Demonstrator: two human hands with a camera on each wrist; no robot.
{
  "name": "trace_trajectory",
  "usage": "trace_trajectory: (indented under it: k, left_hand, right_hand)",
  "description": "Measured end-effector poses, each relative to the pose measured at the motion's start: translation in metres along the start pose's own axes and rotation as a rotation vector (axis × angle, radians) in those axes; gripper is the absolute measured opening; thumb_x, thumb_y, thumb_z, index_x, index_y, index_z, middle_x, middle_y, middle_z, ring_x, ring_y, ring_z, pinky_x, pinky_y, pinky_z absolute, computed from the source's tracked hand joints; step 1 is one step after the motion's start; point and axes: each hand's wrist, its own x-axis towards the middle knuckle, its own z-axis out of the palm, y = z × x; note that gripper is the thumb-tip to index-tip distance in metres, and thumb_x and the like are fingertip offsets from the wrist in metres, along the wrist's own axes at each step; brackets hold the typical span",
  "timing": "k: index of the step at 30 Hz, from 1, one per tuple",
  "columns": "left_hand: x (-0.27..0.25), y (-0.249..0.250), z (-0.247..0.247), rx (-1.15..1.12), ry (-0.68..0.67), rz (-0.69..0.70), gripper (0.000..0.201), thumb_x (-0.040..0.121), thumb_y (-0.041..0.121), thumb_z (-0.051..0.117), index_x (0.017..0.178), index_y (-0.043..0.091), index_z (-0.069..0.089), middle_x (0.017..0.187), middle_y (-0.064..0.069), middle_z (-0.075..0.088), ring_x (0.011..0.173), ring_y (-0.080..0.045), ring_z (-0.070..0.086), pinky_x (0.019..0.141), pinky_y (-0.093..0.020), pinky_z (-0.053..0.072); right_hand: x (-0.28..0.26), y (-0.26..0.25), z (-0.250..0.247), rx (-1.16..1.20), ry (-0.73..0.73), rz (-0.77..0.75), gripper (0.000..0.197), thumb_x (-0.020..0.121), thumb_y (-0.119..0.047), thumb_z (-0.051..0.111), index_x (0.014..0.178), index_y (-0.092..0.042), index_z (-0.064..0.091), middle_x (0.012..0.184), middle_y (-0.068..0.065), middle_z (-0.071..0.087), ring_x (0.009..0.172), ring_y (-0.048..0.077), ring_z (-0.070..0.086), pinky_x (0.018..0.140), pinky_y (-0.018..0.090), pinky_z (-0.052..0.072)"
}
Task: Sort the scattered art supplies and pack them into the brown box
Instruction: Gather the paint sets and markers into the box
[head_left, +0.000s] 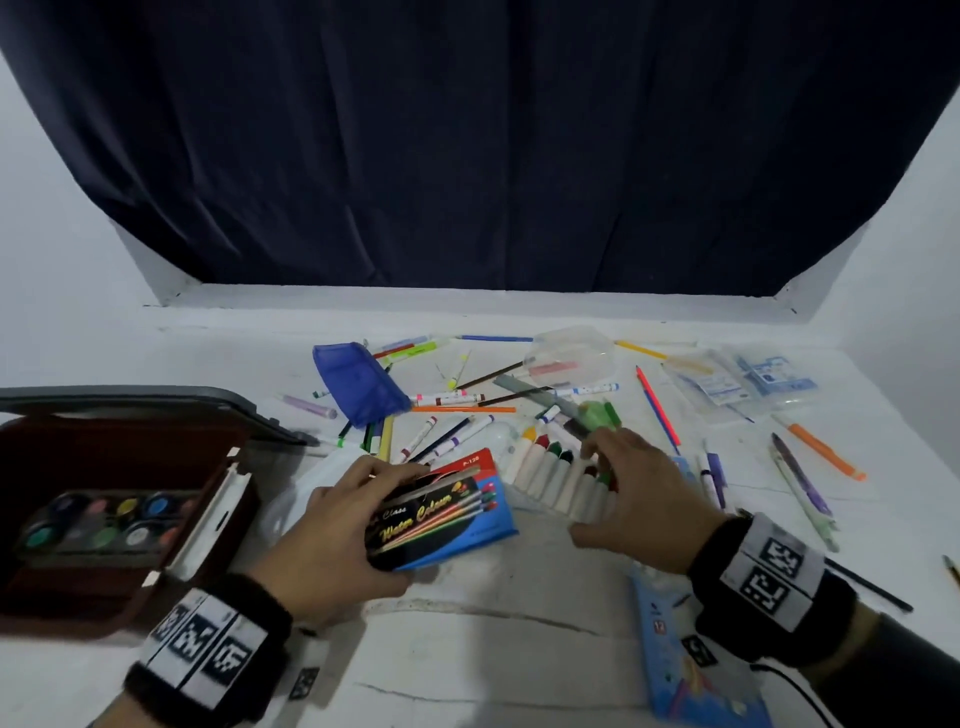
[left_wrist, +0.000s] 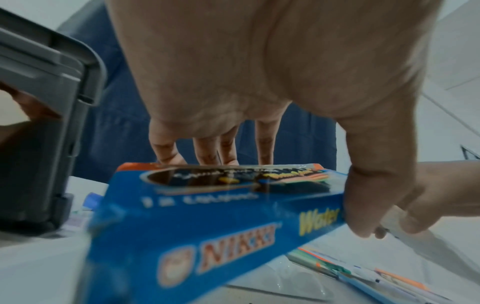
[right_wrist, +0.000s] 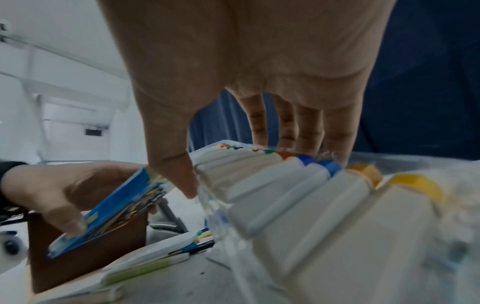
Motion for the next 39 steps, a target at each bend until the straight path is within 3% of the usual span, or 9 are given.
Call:
trace_trajectory:
  k: [6, 11, 15, 20, 24, 27, 31, 36, 39]
  left_hand:
    - [-0.023, -0.003, 0.003, -0.044, 0.09, -0.038, 0.093, 0.055, 0.048, 0.084, 0.138, 0.046, 0.044, 0.119, 0.021, 0.047, 0.113, 0.0, 0.055, 0.099, -0.031, 0.049]
    - [-0.04, -0.006, 0.005, -0.038, 0.084, -0.061, 0.091, 0.054, 0.051, 0.088, 0.136, 0.045, 0.048, 0.115, 0.022, 0.049, 0.111, 0.002, 0.055, 0.097, -0.02, 0.047]
    - [-0.049, -0.01, 0.014, -0.076, 0.031, -0.1, 0.092, 0.052, 0.044, 0.09, 0.134, 0.048, 0.048, 0.115, 0.022, 0.05, 0.11, 0.005, 0.054, 0.096, -0.013, 0.044]
    - [-0.047, -0.014, 0.018, -0.123, 0.012, -0.115, 0.091, 0.05, 0.042, 0.091, 0.131, 0.048, 0.051, 0.113, 0.02, 0.054, 0.11, -0.001, 0.058, 0.097, -0.023, 0.049]
    - [-0.045, -0.013, 0.018, -0.163, -0.017, -0.11, 0.091, 0.05, 0.033, 0.093, 0.13, 0.05, 0.053, 0.116, 0.019, 0.054, 0.111, 0.001, 0.059, 0.098, -0.021, 0.049]
    - [-0.043, -0.011, 0.017, -0.181, -0.048, -0.085, 0.089, 0.052, 0.031, 0.092, 0.13, 0.05, 0.053, 0.118, 0.02, 0.052, 0.114, 0.001, 0.057, 0.099, -0.017, 0.046]
    - [-0.034, -0.005, 0.019, -0.109, -0.064, -0.055, 0.087, 0.055, 0.04, 0.09, 0.131, 0.053, 0.05, 0.119, 0.028, 0.046, 0.116, 0.007, 0.052, 0.101, -0.015, 0.043]
    - [-0.025, -0.002, 0.027, 0.001, -0.097, -0.05, 0.085, 0.056, 0.053, 0.082, 0.129, 0.063, 0.039, 0.119, 0.027, 0.041, 0.115, 0.01, 0.042, 0.106, -0.034, 0.039]
    - [-0.025, -0.001, 0.034, 0.076, -0.14, -0.082, 0.087, 0.061, 0.055, 0.079, 0.137, 0.057, 0.037, 0.119, 0.024, 0.037, 0.113, 0.009, 0.038, 0.108, -0.036, 0.034]
  right_hand:
    - [0.005, -0.024, 0.018, -0.185, -0.153, -0.176, 0.071, 0.056, -0.054, 0.071, 0.114, -0.032, 0.037, 0.106, -0.009, 0.037, 0.092, 0.016, 0.051, 0.076, 0.04, 0.05]
    - [0.007, -0.023, 0.026, -0.282, -0.25, -0.259, 0.075, 0.063, -0.049, 0.074, 0.124, -0.032, 0.035, 0.109, -0.01, 0.034, 0.094, 0.012, 0.048, 0.07, 0.029, 0.043]
    - [0.004, -0.023, 0.029, -0.307, -0.31, -0.301, 0.072, 0.065, -0.046, 0.074, 0.125, -0.031, 0.036, 0.108, -0.009, 0.034, 0.089, 0.012, 0.046, 0.068, 0.027, 0.041]
    - [0.001, -0.02, 0.032, -0.372, -0.327, -0.278, 0.071, 0.065, -0.043, 0.076, 0.123, -0.029, 0.037, 0.108, -0.007, 0.035, 0.086, 0.013, 0.044, 0.063, 0.026, 0.033]
    - [-0.003, -0.02, 0.034, -0.391, -0.316, -0.286, 0.068, 0.068, -0.042, 0.076, 0.122, -0.029, 0.038, 0.108, -0.007, 0.034, 0.082, 0.013, 0.036, 0.06, 0.024, 0.027]
    - [-0.005, -0.021, 0.034, -0.419, -0.302, -0.32, 0.067, 0.07, -0.044, 0.073, 0.125, -0.03, 0.037, 0.113, -0.006, 0.037, 0.089, 0.013, 0.039, 0.072, 0.028, 0.033]
    - [-0.006, -0.024, 0.041, -0.398, -0.3, -0.33, 0.065, 0.073, -0.053, 0.069, 0.126, -0.026, 0.042, 0.117, -0.005, 0.043, 0.101, 0.016, 0.048, 0.082, 0.032, 0.044]
    - [-0.003, -0.028, 0.06, -0.286, -0.301, -0.278, 0.065, 0.071, -0.048, 0.073, 0.126, -0.025, 0.047, 0.117, -0.008, 0.046, 0.102, 0.013, 0.052, 0.087, 0.033, 0.05]
    - [0.0, -0.027, 0.074, -0.205, -0.327, -0.243, 0.053, 0.07, -0.04, 0.074, 0.115, -0.024, 0.052, 0.109, -0.008, 0.048, 0.095, 0.012, 0.052, 0.083, 0.031, 0.05]
